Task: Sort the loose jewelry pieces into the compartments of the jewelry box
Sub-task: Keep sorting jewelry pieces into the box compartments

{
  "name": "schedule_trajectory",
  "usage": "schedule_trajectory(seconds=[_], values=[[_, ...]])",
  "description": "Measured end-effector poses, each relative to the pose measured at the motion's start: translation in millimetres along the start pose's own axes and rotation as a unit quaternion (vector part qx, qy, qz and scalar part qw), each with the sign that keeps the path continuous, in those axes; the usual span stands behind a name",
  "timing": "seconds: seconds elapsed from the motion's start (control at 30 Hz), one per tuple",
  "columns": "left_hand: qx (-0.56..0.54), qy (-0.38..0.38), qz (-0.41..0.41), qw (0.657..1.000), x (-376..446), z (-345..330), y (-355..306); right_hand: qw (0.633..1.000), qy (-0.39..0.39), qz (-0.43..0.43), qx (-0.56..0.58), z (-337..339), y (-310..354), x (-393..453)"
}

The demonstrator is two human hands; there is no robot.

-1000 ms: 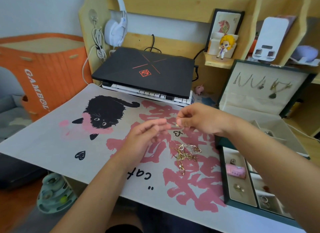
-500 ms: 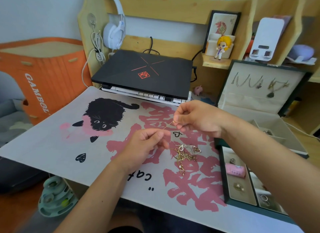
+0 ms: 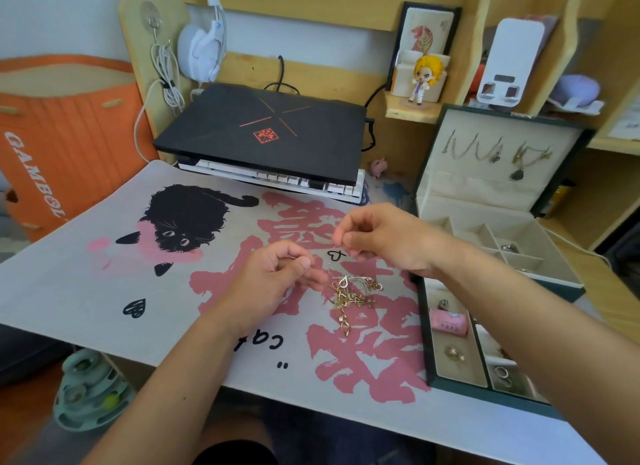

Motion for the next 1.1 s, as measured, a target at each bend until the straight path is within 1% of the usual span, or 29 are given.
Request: schedule_trajectory(seconds=[0.13,0.23,0.3,0.37,0.5,0.53,0.6,0.67,0.73,0.83,0.93,1.1], values=[[-0.026,-0.035,-0.004,0.999,2.7,7.2,5.0,0.998,0.031,-0.027,-0.038,-2.7,-11.6,-8.5],[-0.048,-0.045,-0.003,0.998,5.0,9.5,7.0,0.987,0.019,-0.034,-0.157,4.3,-25.6,-16.1],[-0.077,-0.047,0.005,0.996,6.1,11.0,7.5,0.975,0.026,-0.032,-0.219,7.7,-32.1,-23.9],[-0.1,-0.043,0.013,0.994,7.3,11.8,8.4,0.964,0.055,-0.009,-0.26,2.4,-33.6,-33.3],[-0.113,-0.041,0.019,0.993,8.8,11.8,9.6,0.924,0.167,0.109,-0.327,-32.6,-29.1,-51.6],[-0.114,-0.041,0.019,0.992,8.9,11.8,9.5,0.915,0.189,0.115,-0.338,-38.5,-30.2,-56.5],[-0.114,-0.041,0.02,0.992,9.0,11.7,9.8,0.907,0.205,0.113,-0.351,-40.7,-32.1,-64.1],[-0.111,-0.041,0.022,0.993,8.9,12.5,10.5,0.909,0.209,0.11,-0.345,-36.4,-28.7,-68.2],[-0.107,-0.04,0.025,0.993,9.1,12.0,10.4,0.92,0.203,0.094,-0.32,-28.6,-23.6,-69.6],[-0.103,-0.04,0.026,0.994,9.4,11.2,9.4,0.932,0.156,0.076,-0.318,-14.3,-23.9,-61.3],[-0.104,-0.039,0.025,0.994,9.0,11.4,9.2,0.928,0.115,0.068,-0.347,-6.8,-32.4,-47.2],[-0.103,-0.035,0.028,0.994,9.2,11.7,9.7,0.919,0.101,0.079,-0.374,-13.2,-53.0,-27.0]])
Point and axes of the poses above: each hand's wrist, its own x-axis towards the middle knuckle, its own z-axis out of the back of the hand, y = z × x, the point moved 6 cm from there along x, towards the middle knuckle, and after that the axes turned 10 degrees about z, right-handed, at the moved point
